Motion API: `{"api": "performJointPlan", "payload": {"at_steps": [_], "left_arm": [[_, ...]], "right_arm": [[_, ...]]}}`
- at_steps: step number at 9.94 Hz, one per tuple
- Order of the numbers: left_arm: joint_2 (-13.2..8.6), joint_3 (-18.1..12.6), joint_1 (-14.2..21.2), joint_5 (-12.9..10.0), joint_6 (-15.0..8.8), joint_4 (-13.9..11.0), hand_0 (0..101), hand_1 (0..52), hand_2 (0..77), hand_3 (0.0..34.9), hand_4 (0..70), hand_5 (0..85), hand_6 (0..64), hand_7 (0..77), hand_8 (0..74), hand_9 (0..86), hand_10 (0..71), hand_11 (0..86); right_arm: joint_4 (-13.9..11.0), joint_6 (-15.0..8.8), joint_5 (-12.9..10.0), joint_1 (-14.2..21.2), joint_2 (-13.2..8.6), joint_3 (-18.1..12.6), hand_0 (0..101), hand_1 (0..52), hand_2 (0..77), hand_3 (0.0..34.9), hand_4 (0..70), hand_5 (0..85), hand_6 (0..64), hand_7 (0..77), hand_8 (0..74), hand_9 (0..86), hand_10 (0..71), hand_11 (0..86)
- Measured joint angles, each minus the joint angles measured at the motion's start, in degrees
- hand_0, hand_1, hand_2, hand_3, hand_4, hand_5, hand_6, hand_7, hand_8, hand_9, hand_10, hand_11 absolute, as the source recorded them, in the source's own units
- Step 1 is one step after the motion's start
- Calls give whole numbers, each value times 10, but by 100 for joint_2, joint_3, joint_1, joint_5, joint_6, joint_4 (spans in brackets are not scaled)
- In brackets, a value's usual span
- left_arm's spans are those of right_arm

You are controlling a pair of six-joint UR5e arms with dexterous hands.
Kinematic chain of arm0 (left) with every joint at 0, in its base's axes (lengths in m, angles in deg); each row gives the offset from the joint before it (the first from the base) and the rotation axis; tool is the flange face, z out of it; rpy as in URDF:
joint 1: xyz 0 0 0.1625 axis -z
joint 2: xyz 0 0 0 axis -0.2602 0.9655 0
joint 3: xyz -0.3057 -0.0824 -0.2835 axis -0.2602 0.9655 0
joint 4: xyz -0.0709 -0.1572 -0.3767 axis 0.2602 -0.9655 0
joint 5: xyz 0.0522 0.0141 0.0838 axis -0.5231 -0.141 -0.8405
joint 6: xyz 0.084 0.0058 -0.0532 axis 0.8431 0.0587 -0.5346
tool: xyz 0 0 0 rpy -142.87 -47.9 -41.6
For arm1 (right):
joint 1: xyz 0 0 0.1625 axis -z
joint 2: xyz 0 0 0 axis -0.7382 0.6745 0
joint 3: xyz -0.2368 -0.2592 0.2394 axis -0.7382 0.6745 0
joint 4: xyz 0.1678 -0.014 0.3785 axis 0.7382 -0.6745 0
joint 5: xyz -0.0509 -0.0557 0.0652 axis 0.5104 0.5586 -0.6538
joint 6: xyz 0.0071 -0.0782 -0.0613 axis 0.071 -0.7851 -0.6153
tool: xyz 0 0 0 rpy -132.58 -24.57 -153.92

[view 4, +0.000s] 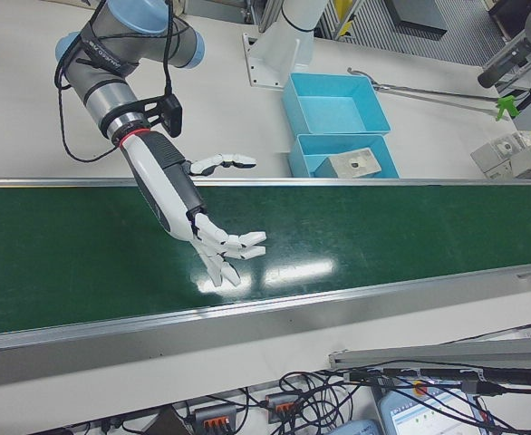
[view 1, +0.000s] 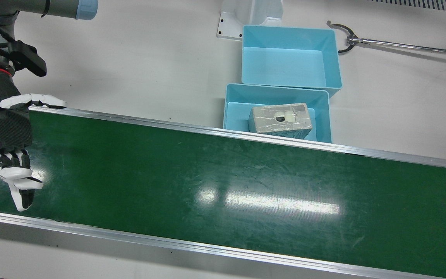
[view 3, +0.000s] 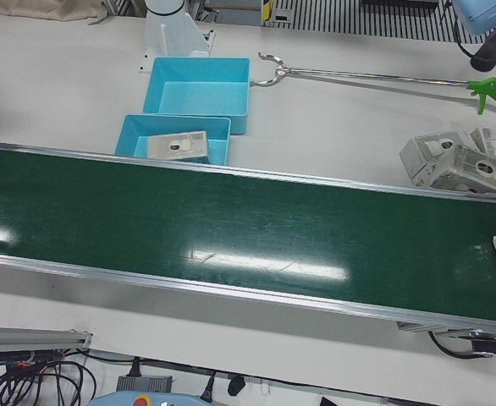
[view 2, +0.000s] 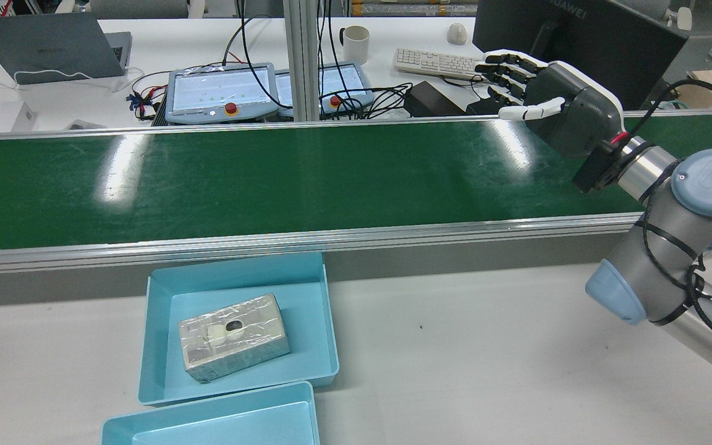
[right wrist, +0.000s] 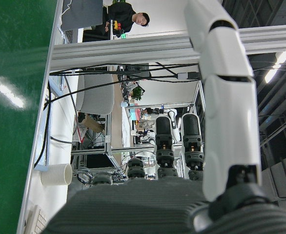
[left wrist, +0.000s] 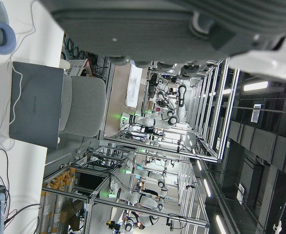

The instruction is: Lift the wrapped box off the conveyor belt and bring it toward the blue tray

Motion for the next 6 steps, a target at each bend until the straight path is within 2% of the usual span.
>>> {"api": "performJointPlan", "payload": {"at_steps": [2, 3, 5, 6], "left_arm": [[0, 0, 0, 0, 0, 0, 0, 0, 5, 0, 0, 11, 0, 0, 0, 0, 5, 0], [0, 0, 0, 0, 0, 0, 0, 0, 5, 0, 0, 11, 0, 0, 0, 0, 5, 0], [0, 0, 0, 0, 0, 0, 0, 0, 5, 0, 0, 11, 0, 0, 0, 0, 0, 0], [0, 0, 0, 0, 0, 0, 0, 0, 5, 0, 0, 11, 0, 0, 0, 0, 5, 0]], "right_arm": [[0, 0, 11, -11, 16, 4, 497, 175, 191, 107, 136, 295, 65, 240, 27, 82, 0, 16], [2, 0, 13, -24, 16, 4, 497, 175, 202, 139, 93, 289, 65, 240, 22, 82, 0, 16], [13, 5, 23, -99, 19, -7, 497, 175, 202, 137, 115, 289, 65, 240, 22, 82, 0, 16], [18, 7, 28, -135, 36, -8, 497, 175, 202, 138, 115, 284, 33, 240, 22, 82, 0, 16]]}}
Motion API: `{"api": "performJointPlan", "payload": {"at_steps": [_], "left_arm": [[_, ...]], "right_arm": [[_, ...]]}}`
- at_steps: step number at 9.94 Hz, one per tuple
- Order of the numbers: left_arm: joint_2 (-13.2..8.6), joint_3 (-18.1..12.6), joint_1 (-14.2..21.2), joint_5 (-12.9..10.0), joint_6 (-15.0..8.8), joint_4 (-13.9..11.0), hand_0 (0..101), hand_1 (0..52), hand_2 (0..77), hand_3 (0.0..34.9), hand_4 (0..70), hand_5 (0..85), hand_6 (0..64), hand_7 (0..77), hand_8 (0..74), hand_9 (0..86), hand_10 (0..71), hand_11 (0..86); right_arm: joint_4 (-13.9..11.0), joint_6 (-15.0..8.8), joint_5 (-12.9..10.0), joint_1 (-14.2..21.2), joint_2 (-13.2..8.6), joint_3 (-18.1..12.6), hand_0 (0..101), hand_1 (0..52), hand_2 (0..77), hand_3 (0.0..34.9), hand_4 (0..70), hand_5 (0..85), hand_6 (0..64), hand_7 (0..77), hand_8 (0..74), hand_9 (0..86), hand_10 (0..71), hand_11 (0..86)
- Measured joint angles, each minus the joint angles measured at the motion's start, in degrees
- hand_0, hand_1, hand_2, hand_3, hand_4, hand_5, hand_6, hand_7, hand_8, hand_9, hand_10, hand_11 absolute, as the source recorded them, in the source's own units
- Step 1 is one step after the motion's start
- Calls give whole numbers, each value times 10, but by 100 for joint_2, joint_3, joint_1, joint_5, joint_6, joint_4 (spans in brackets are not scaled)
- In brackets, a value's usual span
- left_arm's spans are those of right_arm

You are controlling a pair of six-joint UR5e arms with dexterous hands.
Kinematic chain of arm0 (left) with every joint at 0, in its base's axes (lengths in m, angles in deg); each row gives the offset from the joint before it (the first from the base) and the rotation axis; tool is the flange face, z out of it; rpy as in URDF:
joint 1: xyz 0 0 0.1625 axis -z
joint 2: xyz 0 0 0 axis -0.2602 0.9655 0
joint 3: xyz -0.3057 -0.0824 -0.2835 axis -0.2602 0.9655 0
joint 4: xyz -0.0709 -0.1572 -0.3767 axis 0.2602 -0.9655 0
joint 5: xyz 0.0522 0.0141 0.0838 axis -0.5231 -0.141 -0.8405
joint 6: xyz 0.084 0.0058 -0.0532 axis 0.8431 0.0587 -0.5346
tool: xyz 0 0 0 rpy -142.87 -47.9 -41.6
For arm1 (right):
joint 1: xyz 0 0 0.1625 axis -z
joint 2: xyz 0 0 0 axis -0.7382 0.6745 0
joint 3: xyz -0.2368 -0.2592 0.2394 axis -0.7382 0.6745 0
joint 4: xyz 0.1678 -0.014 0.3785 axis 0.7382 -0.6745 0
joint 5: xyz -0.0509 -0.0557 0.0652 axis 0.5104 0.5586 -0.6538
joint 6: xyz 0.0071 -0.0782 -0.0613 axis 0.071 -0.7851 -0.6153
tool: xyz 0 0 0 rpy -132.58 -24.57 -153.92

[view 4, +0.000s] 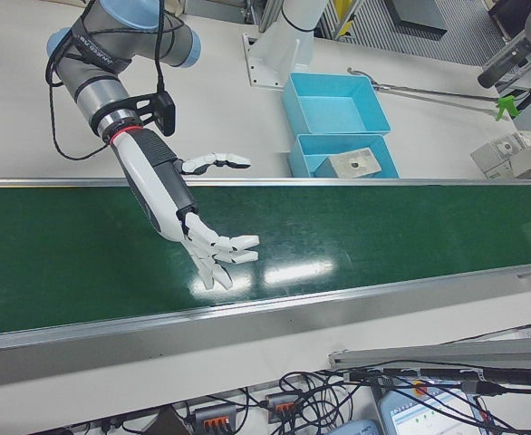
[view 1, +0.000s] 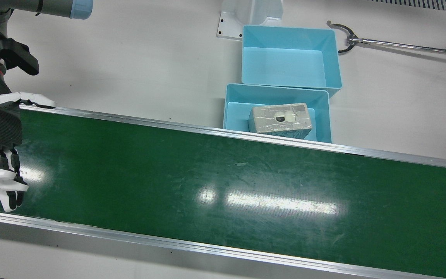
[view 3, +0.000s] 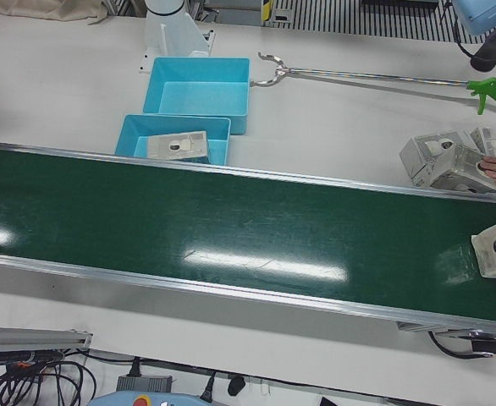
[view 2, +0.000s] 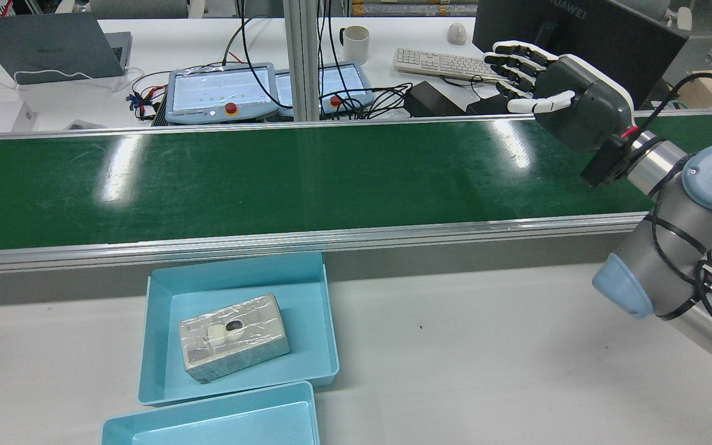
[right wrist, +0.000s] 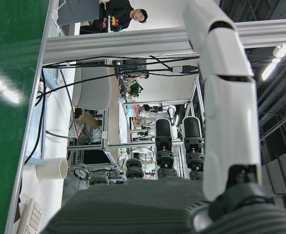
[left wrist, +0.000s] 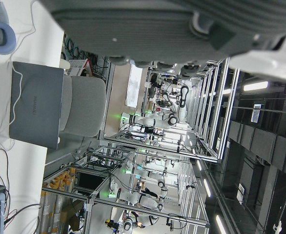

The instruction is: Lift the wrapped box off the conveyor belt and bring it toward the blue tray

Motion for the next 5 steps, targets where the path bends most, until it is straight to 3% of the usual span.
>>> {"api": "performJointPlan", "payload": {"at_steps": [3, 5], "left_arm": [[0, 0, 0, 0, 0, 0, 0, 0, 5, 0, 0, 11, 0, 5, 0, 0, 0, 0], [0, 0, 0, 0, 0, 0, 0, 0, 5, 0, 0, 11, 0, 0, 0, 0, 0, 0]], "right_arm": [[21, -24, -2, 20, 34, 14, 497, 175, 196, 138, 115, 284, 49, 224, 22, 82, 0, 16], [305, -23, -3, 43, 23, 171, 494, 153, 185, 130, 115, 284, 49, 218, 22, 65, 0, 16]]}}
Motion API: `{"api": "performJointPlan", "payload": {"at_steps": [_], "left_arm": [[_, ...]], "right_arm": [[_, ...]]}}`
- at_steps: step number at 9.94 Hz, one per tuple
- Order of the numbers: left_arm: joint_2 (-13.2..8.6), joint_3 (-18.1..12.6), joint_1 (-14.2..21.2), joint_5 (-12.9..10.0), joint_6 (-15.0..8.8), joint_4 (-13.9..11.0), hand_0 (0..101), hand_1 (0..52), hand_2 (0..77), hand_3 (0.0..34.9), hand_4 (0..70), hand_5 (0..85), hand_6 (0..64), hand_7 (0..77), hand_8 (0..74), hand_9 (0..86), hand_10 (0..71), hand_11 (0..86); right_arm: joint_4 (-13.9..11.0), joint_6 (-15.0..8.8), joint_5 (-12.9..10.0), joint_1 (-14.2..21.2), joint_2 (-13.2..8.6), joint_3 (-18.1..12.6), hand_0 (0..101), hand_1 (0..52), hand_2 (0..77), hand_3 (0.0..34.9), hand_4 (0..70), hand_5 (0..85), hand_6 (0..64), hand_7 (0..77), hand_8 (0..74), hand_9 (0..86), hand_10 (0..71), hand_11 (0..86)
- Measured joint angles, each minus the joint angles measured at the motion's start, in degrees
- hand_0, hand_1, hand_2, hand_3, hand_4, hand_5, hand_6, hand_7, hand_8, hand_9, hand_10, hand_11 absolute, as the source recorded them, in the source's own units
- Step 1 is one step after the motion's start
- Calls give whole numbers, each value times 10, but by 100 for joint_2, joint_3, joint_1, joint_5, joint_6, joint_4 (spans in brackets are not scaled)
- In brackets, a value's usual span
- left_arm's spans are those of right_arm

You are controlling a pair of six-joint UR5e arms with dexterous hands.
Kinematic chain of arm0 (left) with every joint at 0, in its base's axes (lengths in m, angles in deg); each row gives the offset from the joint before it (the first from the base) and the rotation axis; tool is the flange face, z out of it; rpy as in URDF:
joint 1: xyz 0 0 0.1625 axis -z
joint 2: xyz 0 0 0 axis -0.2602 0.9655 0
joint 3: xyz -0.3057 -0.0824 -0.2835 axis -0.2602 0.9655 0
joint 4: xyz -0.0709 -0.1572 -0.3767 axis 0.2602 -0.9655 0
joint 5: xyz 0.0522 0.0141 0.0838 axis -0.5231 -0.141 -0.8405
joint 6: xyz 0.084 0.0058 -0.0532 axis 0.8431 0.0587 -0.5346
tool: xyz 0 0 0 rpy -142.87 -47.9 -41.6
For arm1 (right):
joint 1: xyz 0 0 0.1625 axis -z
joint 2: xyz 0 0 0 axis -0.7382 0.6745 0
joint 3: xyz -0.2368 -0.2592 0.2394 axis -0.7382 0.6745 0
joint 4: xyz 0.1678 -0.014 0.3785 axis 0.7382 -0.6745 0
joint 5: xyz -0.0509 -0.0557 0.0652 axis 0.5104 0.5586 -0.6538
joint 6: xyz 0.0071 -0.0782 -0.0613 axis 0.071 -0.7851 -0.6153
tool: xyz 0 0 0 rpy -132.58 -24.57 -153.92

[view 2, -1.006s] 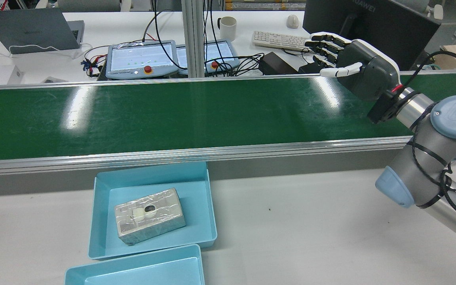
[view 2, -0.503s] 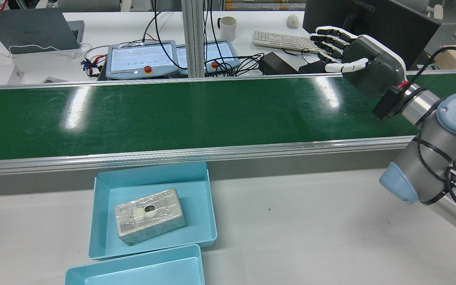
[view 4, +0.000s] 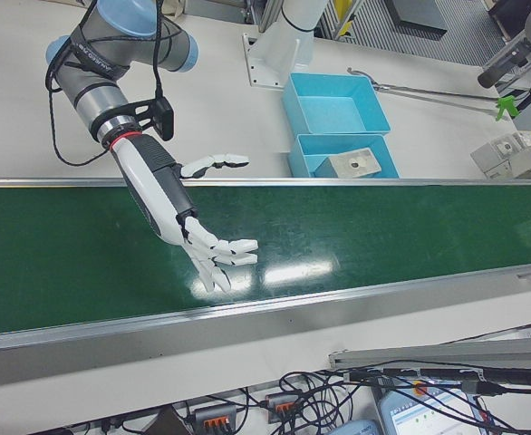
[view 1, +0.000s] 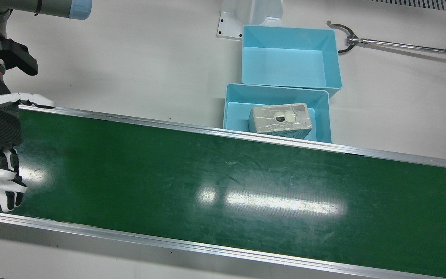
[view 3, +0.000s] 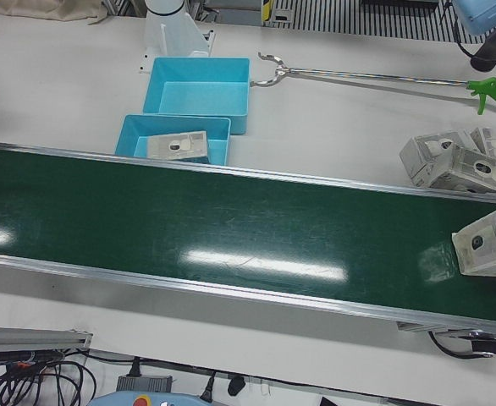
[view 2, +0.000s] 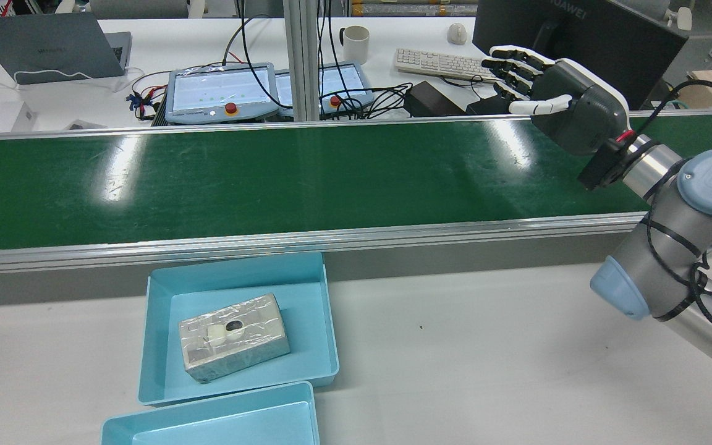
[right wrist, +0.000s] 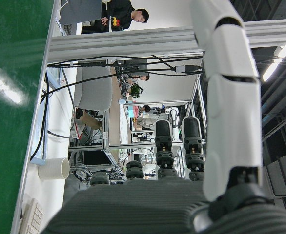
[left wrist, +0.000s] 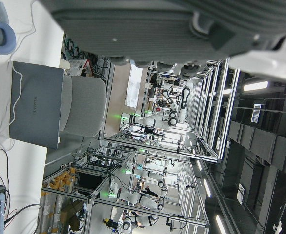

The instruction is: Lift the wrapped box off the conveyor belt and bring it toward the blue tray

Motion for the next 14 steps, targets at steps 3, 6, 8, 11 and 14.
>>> {"api": "performJointPlan", "payload": {"at_steps": [3, 6, 8, 11, 14], "left_arm": [[0, 0, 0, 0, 0, 0, 0, 0, 5, 0, 0, 11, 0, 0, 0, 0, 5, 0], [0, 0, 0, 0, 0, 0, 0, 0, 5, 0, 0, 11, 0, 0, 0, 0, 5, 0], [0, 0, 0, 0, 0, 0, 0, 0, 5, 0, 0, 11, 0, 0, 0, 0, 5, 0], [0, 0, 0, 0, 0, 0, 0, 0, 5, 0, 0, 11, 0, 0, 0, 0, 5, 0], [0, 0, 0, 0, 0, 0, 0, 0, 5, 0, 0, 11, 0, 0, 0, 0, 5, 0]], "right_arm": [[488, 16, 7, 6, 17, 279, 481, 153, 180, 44, 191, 300, 82, 251, 22, 76, 22, 16], [544, 16, 8, 6, 19, 314, 480, 153, 191, 23, 207, 311, 82, 262, 22, 76, 0, 16], [540, 11, 1, 7, 17, 313, 492, 169, 218, 56, 175, 311, 93, 273, 22, 87, 0, 16], [526, 5, 1, 7, 16, 312, 492, 164, 218, 56, 180, 311, 93, 262, 22, 87, 0, 16], [508, 0, 21, -5, 27, 286, 492, 164, 218, 54, 180, 311, 93, 267, 22, 87, 0, 16]]}}
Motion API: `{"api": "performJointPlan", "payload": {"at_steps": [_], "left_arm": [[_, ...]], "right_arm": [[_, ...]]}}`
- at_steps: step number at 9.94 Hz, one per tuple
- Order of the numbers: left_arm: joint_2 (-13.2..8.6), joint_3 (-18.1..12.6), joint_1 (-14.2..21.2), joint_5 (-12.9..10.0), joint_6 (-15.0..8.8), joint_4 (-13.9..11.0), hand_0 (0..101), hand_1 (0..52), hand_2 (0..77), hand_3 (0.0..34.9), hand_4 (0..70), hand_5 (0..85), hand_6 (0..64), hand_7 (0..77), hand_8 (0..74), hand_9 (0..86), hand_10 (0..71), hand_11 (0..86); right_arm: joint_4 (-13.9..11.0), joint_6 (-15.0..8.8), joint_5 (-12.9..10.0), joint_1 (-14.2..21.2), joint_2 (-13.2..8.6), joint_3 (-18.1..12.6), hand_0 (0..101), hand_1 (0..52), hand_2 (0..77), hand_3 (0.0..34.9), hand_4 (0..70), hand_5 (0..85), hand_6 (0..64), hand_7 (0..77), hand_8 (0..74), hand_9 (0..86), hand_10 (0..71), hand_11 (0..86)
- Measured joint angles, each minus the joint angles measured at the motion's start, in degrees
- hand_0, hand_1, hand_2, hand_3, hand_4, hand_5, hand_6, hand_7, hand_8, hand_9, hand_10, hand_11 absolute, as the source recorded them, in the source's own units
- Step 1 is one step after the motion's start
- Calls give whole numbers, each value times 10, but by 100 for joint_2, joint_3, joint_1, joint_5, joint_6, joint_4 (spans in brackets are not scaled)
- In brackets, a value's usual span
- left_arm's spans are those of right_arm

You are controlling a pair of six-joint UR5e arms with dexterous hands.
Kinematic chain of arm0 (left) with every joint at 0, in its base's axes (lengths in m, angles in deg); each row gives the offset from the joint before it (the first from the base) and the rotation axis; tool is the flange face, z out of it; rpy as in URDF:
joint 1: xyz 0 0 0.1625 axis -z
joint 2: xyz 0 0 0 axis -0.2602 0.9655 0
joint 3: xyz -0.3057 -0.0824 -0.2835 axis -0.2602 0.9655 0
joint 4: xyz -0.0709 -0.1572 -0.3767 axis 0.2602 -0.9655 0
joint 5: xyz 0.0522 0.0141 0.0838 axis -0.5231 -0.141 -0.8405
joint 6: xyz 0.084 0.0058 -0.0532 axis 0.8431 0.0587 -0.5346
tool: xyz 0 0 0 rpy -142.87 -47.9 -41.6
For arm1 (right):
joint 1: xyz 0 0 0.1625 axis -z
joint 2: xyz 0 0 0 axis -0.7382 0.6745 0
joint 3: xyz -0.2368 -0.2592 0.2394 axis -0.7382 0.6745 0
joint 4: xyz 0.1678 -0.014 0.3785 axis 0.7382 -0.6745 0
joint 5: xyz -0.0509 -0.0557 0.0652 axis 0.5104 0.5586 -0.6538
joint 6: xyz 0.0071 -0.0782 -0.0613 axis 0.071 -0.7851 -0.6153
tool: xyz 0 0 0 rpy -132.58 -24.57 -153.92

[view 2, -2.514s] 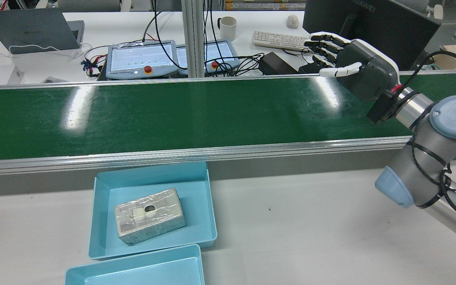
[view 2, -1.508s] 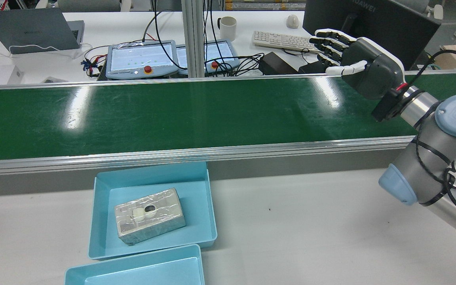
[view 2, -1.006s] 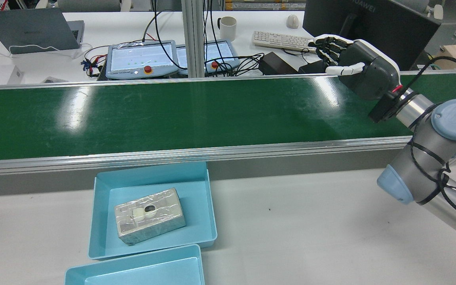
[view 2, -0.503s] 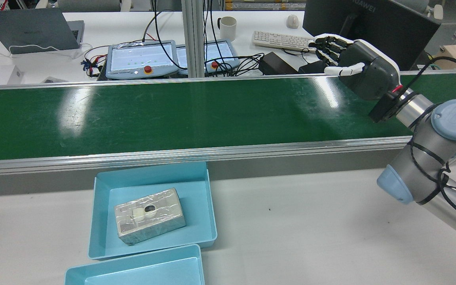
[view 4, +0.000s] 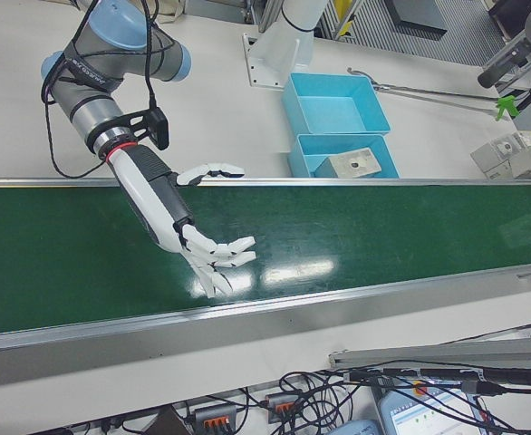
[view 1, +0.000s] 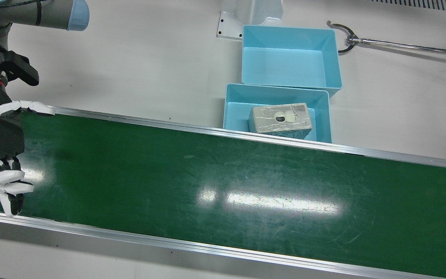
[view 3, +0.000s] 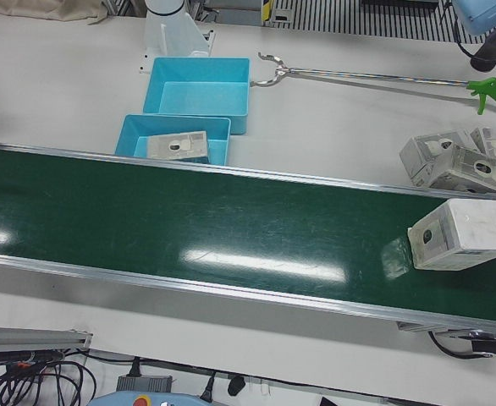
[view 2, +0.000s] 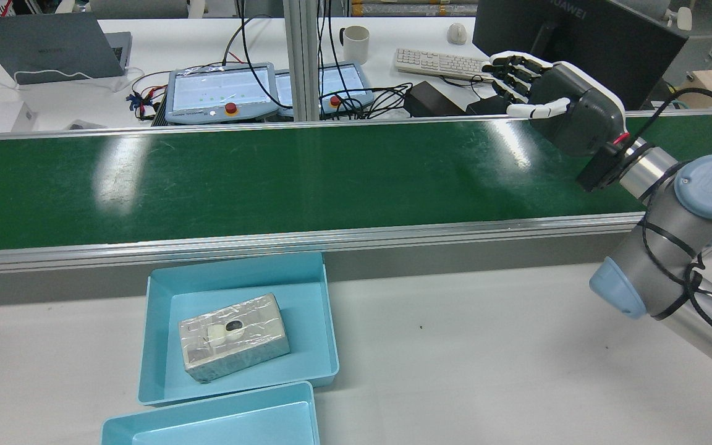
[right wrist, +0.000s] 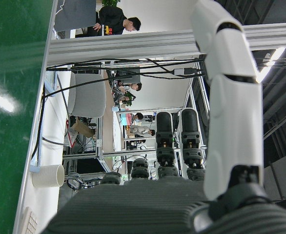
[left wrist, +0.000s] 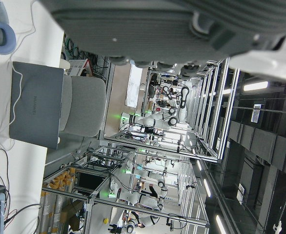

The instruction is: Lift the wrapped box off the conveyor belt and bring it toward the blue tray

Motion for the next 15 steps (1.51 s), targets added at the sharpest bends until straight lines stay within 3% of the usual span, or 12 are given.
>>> {"api": "performJointPlan", "payload": {"at_steps": [1, 4, 5, 7, 15], "left_arm": [[0, 0, 0, 0, 0, 0, 0, 0, 5, 0, 0, 11, 0, 0, 0, 0, 5, 0], [0, 0, 0, 0, 0, 0, 0, 0, 5, 0, 0, 11, 0, 5, 0, 0, 5, 0], [0, 0, 0, 0, 0, 0, 0, 0, 5, 0, 0, 11, 0, 0, 0, 0, 5, 0], [0, 0, 0, 0, 0, 0, 0, 0, 5, 0, 0, 11, 0, 0, 0, 0, 5, 0], [0, 0, 0, 0, 0, 0, 0, 0, 5, 0, 0, 11, 0, 0, 0, 0, 5, 0]], "right_arm": [[-4, 8, 2, -12, 3, -16, 492, 164, 218, 84, 153, 311, 55, 267, 22, 87, 0, 16], [-8, 50, 5, -49, 6, -47, 492, 164, 218, 77, 169, 311, 76, 273, 22, 87, 0, 16], [-8, 55, 8, -51, 9, -49, 490, 164, 218, 91, 169, 311, 76, 273, 22, 87, 0, 16], [-8, 59, 12, -51, 13, -57, 490, 164, 207, 74, 169, 311, 71, 262, 22, 87, 0, 16], [1, 67, 3, -15, 49, -54, 492, 164, 207, 72, 180, 311, 71, 262, 22, 82, 0, 16]]}}
